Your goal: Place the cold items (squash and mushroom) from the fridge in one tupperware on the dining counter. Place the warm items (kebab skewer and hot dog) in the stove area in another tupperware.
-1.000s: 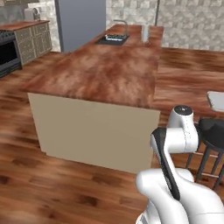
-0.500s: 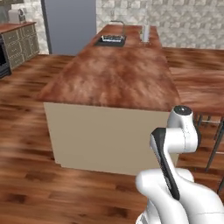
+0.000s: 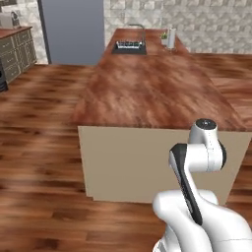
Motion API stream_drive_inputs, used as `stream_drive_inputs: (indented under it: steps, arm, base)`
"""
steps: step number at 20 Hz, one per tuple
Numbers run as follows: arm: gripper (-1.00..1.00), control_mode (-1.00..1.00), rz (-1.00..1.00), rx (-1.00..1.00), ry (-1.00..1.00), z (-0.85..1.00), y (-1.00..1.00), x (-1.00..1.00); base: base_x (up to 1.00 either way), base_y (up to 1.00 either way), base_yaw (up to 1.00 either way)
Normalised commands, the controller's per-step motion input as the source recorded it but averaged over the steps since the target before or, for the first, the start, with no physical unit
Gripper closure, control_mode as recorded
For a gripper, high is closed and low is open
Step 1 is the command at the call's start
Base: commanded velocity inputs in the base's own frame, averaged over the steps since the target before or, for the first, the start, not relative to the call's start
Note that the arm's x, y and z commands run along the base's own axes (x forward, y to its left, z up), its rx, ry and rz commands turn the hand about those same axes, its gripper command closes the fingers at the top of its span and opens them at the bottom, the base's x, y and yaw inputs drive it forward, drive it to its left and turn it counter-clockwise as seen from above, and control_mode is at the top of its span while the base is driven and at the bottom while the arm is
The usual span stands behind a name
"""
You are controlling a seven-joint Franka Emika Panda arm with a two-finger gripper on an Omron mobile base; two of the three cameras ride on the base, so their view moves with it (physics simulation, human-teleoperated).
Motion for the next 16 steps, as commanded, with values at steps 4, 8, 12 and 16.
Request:
stream_drive_inputs:
  steps: [4, 8, 12, 16]
  arm:
    - [-1.0, 1.0, 0.0, 0.0, 0.0, 0.0, 0.0, 0.0]
    - [-1.0, 1.0, 0.0, 0.0, 0.0, 0.0, 0.0, 0.0]
    - [-1.0, 1.0, 0.0, 0.0, 0.0, 0.0, 0.0, 0.0]
    - [-1.0, 1.0, 0.0, 0.0, 0.0, 0.0, 0.0, 0.0]
  base:
    - [0.56, 1.0, -0.26]
    - [0.43, 1.0, -0.27]
    - [0.32, 1.0, -0.27]
    - [0.3, 1.0, -0.22]
